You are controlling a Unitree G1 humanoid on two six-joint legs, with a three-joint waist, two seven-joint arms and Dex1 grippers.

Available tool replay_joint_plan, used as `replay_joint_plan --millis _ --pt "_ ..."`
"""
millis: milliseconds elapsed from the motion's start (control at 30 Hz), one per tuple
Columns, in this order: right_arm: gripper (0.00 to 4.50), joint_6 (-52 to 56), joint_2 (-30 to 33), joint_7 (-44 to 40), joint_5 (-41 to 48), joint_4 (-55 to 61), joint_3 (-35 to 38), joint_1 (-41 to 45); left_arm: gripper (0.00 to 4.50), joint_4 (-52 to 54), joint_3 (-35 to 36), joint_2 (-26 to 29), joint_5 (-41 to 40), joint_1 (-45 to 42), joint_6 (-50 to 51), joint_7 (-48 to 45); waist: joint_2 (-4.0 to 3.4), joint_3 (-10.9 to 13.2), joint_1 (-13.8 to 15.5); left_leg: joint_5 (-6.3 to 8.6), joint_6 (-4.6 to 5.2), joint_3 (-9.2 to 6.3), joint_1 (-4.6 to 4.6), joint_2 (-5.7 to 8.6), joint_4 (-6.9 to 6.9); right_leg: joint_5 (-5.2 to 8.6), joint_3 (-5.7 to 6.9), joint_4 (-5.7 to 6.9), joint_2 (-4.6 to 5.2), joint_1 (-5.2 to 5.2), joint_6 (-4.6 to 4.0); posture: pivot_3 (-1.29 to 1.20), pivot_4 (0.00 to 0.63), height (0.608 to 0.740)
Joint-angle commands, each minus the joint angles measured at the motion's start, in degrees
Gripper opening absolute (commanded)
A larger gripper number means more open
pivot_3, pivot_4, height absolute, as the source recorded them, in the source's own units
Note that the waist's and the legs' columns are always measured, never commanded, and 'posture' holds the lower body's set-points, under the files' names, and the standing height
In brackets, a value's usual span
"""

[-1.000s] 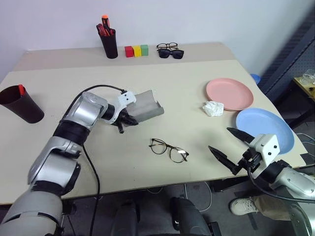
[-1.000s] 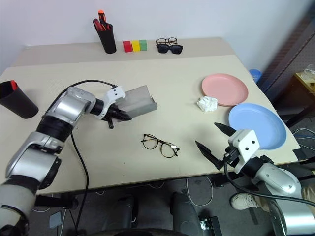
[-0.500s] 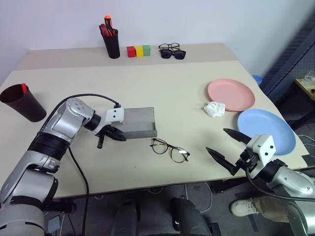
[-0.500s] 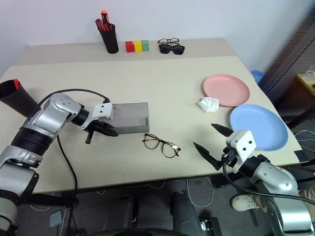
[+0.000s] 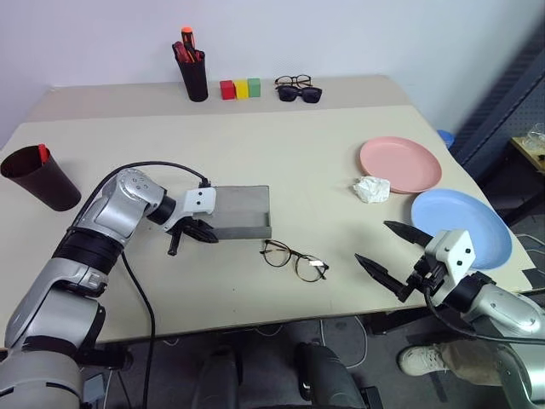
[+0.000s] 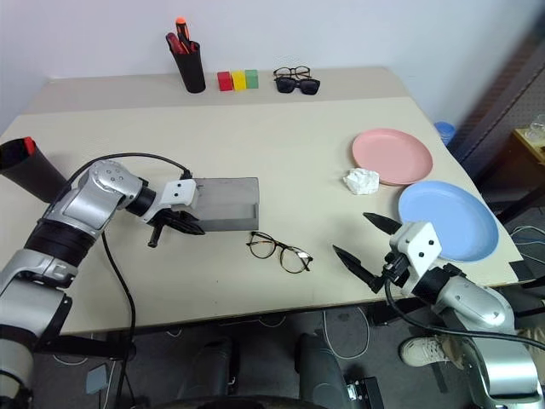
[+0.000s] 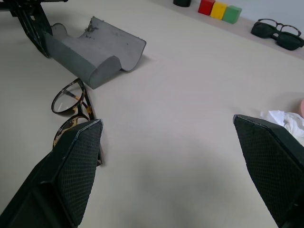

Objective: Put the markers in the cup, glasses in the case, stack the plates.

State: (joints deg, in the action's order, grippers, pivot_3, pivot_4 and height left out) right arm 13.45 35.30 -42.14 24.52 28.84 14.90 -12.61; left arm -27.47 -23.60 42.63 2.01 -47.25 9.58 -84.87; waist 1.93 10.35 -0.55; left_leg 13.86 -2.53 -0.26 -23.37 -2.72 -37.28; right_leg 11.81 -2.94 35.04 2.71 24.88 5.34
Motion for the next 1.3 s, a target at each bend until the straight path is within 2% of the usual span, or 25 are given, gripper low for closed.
replay_joint_plan --millis 33,333,700,733,767,867,1033,1133,1300 --pt "4.5 -0.34 1.55 -1.34 0.45 1.19 1.1 -0.37 0.07 -0.65 0.18 -0.44 1.61 -0.53 -0.31 0.38 -0.01 -0.01 0.02 0.0 0.0 0.0 0.0 0.0 -0.02 0.0 0.0 0.0 0.0 -0.01 0.0 0.0 0.15 0.74" --pt "4.5 -1.88 4.06 -6.59 2.19 1.19 6.68 -7.72 0.07 -0.87 0.91 -0.84 1.63 -0.53 0.08 0.64 -0.04 -0.03 -0.05 0.0 0.0 -0.01 0.04 0.0 -0.07 0.02 0.0 0.0 0.0 -0.08 0.04 0.0 0.15 0.74" --pt "4.5 -0.57 3.88 -6.37 3.1 0.48 5.73 -3.32 0.07 -0.64 1.45 -1.54 2.07 -0.09 1.27 1.79 -0.05 -0.03 0.01 0.0 0.0 -0.02 0.07 0.0 -0.09 0.04 0.0 0.01 0.0 -0.12 0.06 0.0 0.15 0.74" --pt "4.5 -0.36 3.85 -6.47 3.32 0.34 5.57 -2.82 0.71 0.01 1.59 -1.4 1.75 0.14 1.44 1.35 -0.05 -0.03 -0.01 0.0 0.0 -0.02 0.07 0.0 -0.09 0.04 0.0 0.01 0.0 -0.12 0.06 0.0 0.15 0.74" --pt "4.5 -0.12 3.88 -6.56 3.5 0.28 5.47 -2.42 1.01 0.87 1.88 -1.4 1.3 0.34 2.49 1.17 -0.05 -0.03 -0.02 0.0 0.0 -0.02 0.06 0.0 -0.08 0.04 0.0 0.01 0.0 -0.12 0.06 0.0 0.15 0.74" --pt "4.5 1.06 4.36 -7.4 4.69 0.21 4.99 -1.34 2.41 3.08 2.78 -1.54 0.25 0.45 5.61 1.33 -0.05 -0.03 -0.02 0.0 0.0 -0.02 0.07 0.0 -0.08 0.04 0.0 0.01 0.0 -0.12 0.06 0.0 0.15 0.74" --pt "4.5 7.16 6.92 -10.14 8.57 -0.13 2.28 2.39 2.41 10.54 6.05 0.03 -4.01 1.42 12.48 -0.29 -0.05 -0.01 -0.29 0.0 0.0 -0.02 0.04 0.0 -0.07 0.02 0.0 0.01 0.0 -0.09 0.04 0.0 0.15 0.74" --pt "4.5 17.73 10.06 -11.21 13.63 -0.78 -2.33 9.06 2.41 20.25 11.34 2.56 -10.11 3.83 20.26 -0.3 -0.05 0.01 -0.72 0.0 0.0 -0.02 0.02 -0.01 -0.04 0.0 -0.01 0.03 -0.01 -0.04 0.01 0.0 0.15 0.74" --pt "4.5 26.31 11.34 -14.46 17.03 -3.36 -9.76 18.23 2.41 32.83 17.85 9.59 -16.88 14.22 24.97 -1.01 -0.1 0.02 -0.69 0.01 0.04 -0.03 0.08 -0.05 0.11 0.03 -0.02 0.11 -0.06 0.04 -0.04 0.0 0.15 0.74"
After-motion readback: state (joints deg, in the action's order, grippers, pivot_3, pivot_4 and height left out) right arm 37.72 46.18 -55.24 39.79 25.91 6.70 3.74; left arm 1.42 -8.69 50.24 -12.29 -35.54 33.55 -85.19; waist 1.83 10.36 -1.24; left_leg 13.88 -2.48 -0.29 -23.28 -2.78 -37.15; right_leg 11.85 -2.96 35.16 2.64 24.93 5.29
